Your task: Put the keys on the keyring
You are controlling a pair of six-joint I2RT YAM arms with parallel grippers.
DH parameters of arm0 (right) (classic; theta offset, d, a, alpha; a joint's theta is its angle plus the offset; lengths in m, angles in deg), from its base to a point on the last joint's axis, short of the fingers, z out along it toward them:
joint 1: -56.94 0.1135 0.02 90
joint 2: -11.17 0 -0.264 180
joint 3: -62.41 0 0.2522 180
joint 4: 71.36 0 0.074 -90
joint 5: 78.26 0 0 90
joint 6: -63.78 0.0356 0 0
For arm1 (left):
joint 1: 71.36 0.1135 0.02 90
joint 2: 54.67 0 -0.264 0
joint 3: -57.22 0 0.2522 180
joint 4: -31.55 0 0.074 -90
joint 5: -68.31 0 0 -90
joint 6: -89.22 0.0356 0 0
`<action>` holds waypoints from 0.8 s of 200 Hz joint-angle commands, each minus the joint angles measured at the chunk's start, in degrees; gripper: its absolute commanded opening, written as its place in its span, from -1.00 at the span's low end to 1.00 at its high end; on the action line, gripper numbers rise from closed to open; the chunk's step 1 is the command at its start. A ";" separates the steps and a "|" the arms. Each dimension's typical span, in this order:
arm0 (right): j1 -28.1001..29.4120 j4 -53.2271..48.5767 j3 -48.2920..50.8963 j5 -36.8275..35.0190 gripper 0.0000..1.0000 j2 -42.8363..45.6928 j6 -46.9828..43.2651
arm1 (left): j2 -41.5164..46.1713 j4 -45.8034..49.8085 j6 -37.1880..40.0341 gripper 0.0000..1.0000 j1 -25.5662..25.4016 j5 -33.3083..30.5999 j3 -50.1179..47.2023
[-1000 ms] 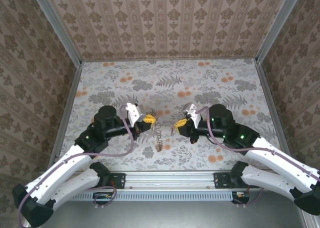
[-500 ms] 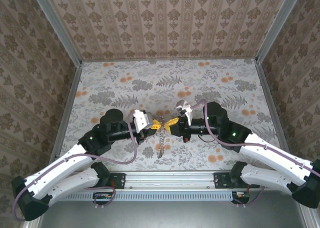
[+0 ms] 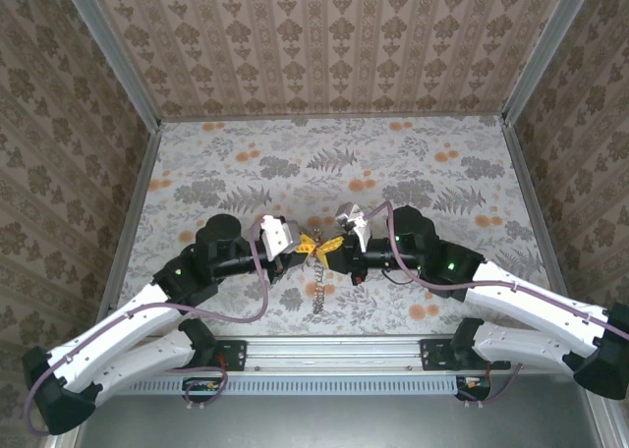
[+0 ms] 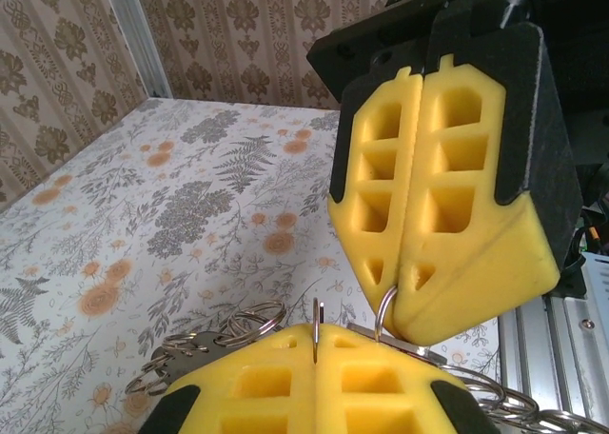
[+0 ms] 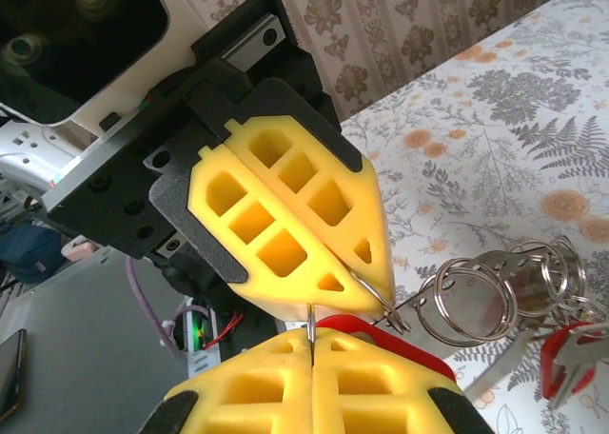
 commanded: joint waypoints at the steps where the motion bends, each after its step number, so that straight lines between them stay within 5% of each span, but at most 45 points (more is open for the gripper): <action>1: 1.33 0.31 -1.55 -5.98 -1.00 0.00 -0.79 | 1.51 -2.32 1.33 -1.00 -0.43 0.86 1.92; 160: 5.39 0.47 0.86 -16.68 -1.00 2.29 0.30 | 1.18 -1.54 2.08 -1.00 -0.63 -0.01 1.91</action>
